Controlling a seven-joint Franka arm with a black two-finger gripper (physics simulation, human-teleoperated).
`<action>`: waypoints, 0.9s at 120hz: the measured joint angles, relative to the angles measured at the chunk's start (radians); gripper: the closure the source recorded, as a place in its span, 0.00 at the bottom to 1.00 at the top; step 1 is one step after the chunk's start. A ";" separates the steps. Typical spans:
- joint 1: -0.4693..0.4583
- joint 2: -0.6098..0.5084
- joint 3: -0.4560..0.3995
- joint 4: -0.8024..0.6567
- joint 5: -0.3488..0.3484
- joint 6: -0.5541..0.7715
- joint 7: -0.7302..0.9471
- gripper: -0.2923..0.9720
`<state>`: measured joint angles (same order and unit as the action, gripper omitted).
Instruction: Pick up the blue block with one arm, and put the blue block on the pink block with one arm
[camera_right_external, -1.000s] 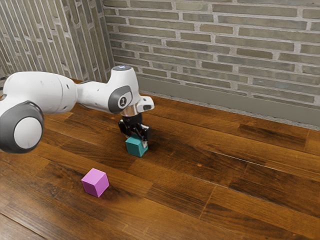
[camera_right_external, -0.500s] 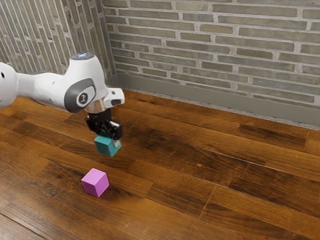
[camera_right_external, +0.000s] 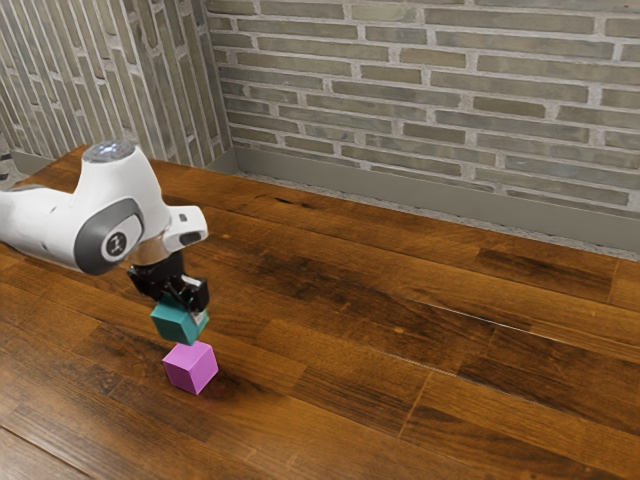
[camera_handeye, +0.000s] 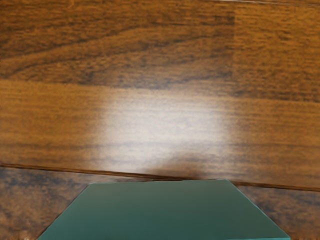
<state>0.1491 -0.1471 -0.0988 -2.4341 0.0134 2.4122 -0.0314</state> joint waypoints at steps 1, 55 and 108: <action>0.000 0.000 0.001 -0.001 0.000 0.001 0.000 0.47; 0.000 0.007 0.001 -0.045 0.004 0.012 0.016 0.45; -0.033 0.046 0.079 0.528 -0.090 -0.345 0.023 0.26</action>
<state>0.1158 -0.1012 -0.0202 -1.9066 -0.0765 2.0677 -0.0084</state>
